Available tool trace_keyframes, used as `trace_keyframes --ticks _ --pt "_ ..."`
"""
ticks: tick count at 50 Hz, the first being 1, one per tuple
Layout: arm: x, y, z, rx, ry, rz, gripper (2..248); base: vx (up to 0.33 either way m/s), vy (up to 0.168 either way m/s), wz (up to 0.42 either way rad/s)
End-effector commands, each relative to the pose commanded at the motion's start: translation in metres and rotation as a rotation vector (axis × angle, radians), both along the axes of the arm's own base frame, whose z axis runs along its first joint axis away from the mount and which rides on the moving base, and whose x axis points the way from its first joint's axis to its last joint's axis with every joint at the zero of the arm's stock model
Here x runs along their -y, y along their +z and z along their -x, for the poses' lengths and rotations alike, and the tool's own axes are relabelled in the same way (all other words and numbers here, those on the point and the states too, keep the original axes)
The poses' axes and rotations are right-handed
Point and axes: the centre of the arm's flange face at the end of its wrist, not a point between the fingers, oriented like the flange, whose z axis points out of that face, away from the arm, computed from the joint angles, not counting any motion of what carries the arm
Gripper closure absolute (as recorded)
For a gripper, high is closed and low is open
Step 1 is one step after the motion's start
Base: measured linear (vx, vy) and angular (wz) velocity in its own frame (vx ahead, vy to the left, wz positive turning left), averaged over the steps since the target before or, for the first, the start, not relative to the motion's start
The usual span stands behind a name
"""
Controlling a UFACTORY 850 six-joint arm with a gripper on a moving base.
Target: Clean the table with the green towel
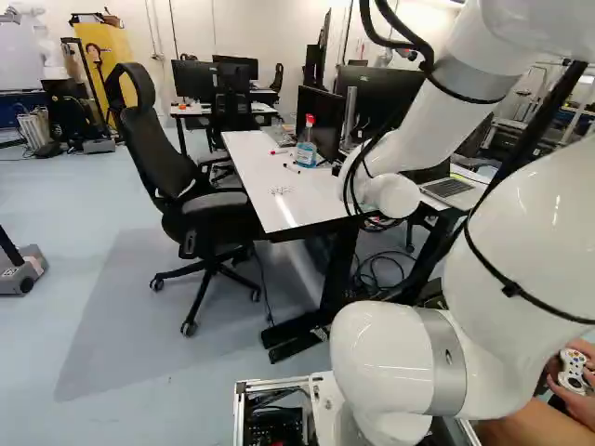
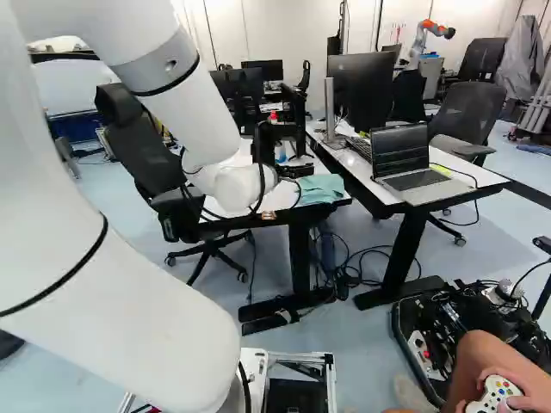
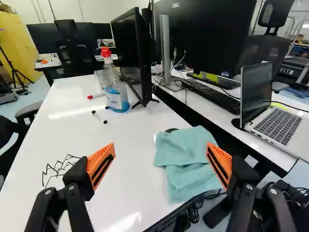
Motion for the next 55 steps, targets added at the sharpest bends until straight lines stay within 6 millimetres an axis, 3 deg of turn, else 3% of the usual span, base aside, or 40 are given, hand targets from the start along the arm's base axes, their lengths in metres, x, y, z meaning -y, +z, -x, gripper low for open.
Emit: trace_keyframes --ticks 55 --pt "0.074 -0.015 -0.079 -0.168 -0.108 -0.052 3 0.0 0.0 0.0"
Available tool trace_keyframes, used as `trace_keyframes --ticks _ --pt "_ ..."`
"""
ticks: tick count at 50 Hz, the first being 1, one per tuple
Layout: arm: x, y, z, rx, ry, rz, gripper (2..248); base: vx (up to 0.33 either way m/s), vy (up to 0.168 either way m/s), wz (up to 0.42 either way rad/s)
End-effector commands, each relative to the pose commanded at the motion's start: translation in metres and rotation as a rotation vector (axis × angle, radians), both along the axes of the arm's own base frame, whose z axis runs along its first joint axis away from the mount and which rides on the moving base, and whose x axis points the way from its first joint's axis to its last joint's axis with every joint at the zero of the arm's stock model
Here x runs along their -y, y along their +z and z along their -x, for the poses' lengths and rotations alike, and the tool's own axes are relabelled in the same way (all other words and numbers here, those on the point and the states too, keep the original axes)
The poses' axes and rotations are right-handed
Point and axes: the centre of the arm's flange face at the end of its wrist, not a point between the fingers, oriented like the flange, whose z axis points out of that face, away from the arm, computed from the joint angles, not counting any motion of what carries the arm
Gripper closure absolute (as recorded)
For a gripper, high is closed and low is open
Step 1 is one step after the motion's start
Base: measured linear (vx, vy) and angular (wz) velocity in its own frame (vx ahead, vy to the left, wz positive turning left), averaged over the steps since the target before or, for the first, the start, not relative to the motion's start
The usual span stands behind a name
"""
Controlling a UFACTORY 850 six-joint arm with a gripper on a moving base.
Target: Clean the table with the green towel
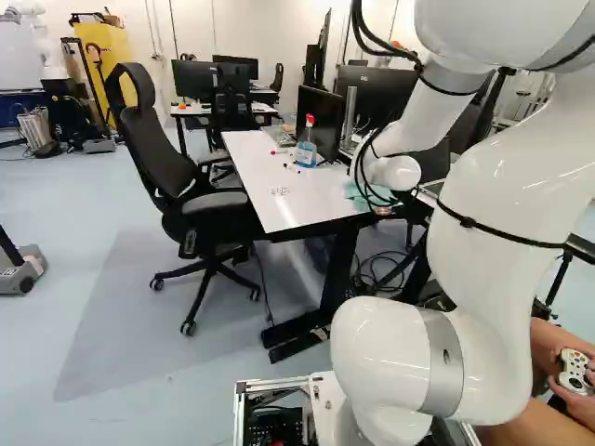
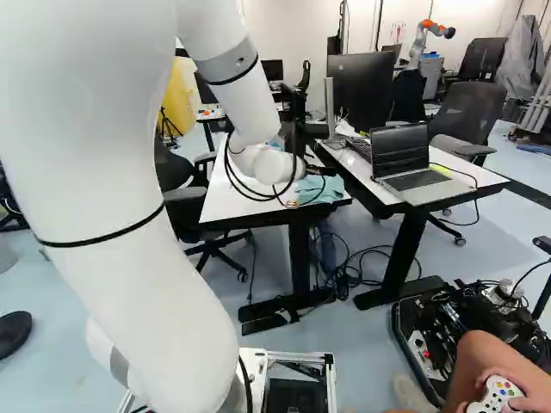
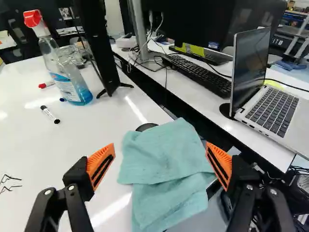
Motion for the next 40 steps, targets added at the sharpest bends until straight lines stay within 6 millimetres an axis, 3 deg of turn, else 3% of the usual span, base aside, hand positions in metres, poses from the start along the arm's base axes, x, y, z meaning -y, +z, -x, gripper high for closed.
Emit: trace_keyframes --ticks 21,40 --pt "0.026 -0.004 -0.021 -0.024 -0.029 -0.005 3 0.0 0.0 0.0" --pt "0.028 -0.008 -0.028 -0.069 -0.008 -0.009 3 0.0 0.0 0.0"
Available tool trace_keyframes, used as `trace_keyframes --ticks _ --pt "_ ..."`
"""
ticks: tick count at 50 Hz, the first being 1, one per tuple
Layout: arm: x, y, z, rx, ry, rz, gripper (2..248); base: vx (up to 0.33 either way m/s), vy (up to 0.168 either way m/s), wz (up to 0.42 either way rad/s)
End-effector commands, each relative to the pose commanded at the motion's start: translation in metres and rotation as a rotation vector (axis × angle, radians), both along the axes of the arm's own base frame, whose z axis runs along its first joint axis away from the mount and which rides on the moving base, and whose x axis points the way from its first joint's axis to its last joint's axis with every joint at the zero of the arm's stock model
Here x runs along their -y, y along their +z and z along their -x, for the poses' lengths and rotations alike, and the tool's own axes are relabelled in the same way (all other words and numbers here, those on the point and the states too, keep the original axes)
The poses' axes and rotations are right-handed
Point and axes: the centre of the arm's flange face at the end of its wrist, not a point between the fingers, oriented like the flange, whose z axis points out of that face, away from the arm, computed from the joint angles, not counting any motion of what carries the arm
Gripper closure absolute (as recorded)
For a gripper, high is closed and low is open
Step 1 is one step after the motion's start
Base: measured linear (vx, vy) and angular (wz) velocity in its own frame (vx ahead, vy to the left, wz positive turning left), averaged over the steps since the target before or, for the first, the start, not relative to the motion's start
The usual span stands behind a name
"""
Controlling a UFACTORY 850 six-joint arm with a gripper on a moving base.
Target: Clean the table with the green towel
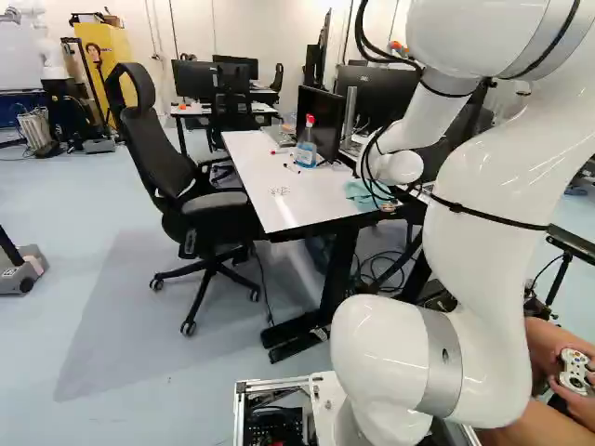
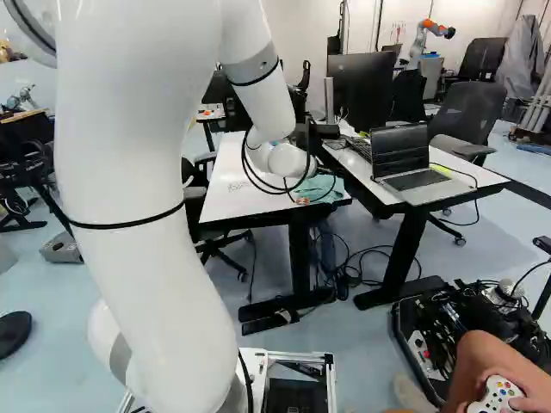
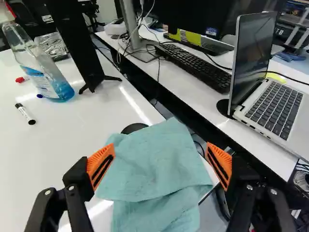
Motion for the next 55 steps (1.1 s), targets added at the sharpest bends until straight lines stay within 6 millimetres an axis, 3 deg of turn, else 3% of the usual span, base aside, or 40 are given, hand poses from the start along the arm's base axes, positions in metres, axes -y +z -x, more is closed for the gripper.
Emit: trace_keyframes --ticks 28,55 --pt "-0.001 -0.006 -0.003 -0.073 0.005 -0.026 3 0.0 0.0 0.0" --pt "-0.001 -0.013 -0.017 -0.142 0.015 -0.05 3 0.0 0.0 0.0"
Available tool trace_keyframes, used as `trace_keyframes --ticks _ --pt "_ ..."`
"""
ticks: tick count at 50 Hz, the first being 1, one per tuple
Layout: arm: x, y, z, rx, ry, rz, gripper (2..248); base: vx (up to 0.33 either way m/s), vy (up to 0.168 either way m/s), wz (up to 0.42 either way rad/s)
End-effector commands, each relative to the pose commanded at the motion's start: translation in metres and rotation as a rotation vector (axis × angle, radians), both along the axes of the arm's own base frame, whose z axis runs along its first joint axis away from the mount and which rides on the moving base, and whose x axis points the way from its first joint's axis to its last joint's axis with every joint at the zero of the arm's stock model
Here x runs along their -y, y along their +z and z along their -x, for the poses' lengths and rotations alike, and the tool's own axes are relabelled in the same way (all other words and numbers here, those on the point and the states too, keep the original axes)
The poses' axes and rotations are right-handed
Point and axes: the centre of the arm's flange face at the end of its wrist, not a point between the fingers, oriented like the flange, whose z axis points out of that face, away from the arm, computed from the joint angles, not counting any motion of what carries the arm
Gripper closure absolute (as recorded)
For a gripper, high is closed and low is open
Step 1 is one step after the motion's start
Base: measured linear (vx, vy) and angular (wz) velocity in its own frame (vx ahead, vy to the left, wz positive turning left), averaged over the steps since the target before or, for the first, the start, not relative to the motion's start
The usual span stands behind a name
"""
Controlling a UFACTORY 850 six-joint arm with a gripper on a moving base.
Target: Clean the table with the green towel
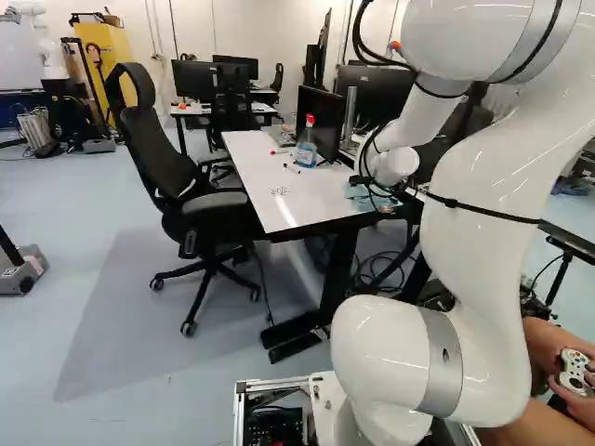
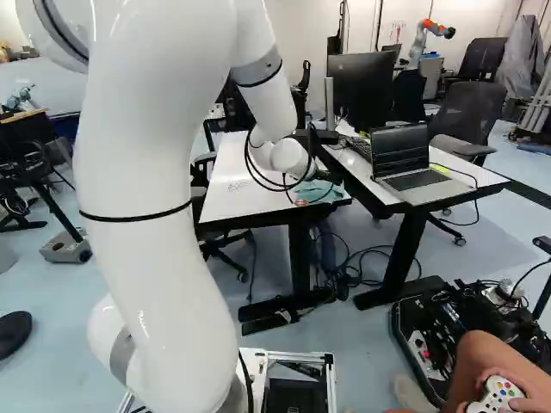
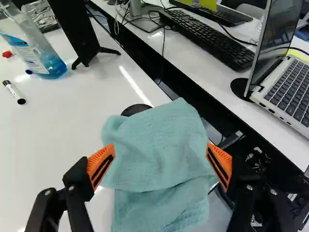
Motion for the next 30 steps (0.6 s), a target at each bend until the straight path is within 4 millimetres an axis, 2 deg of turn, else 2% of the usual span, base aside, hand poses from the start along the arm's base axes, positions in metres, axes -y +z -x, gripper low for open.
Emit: trace_keyframes --ticks 30 --pt "0.0 -0.006 -0.015 -0.063 0.01 -0.022 3 0.0 0.0 0.0"
